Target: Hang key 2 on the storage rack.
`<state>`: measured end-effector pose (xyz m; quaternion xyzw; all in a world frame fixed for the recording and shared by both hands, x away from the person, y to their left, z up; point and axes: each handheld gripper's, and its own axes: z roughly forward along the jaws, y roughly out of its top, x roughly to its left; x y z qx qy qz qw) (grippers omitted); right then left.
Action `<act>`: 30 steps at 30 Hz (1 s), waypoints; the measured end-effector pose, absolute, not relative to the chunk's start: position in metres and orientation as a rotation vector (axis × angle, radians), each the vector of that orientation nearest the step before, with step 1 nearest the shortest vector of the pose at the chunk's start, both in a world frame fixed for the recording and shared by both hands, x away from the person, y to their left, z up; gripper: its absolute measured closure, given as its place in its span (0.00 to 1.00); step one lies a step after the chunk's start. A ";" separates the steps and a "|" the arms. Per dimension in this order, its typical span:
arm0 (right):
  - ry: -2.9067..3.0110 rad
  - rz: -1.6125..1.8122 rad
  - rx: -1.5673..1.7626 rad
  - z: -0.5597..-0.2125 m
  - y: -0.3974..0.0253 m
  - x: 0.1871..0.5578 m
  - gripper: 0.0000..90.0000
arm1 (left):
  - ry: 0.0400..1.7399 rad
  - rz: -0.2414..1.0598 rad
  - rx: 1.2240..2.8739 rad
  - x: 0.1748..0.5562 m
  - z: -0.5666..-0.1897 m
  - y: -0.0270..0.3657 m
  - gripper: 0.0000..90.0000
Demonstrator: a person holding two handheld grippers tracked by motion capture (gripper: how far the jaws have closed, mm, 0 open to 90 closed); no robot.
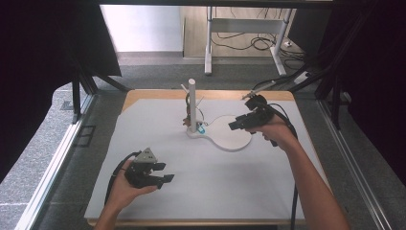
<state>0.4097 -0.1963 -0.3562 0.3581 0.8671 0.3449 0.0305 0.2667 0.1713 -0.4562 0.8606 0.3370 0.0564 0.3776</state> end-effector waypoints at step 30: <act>2.394 1.240 1.257 -0.457 -0.305 0.315 0.55 | 0.901 0.151 2.237 0.267 -0.462 0.165 0.48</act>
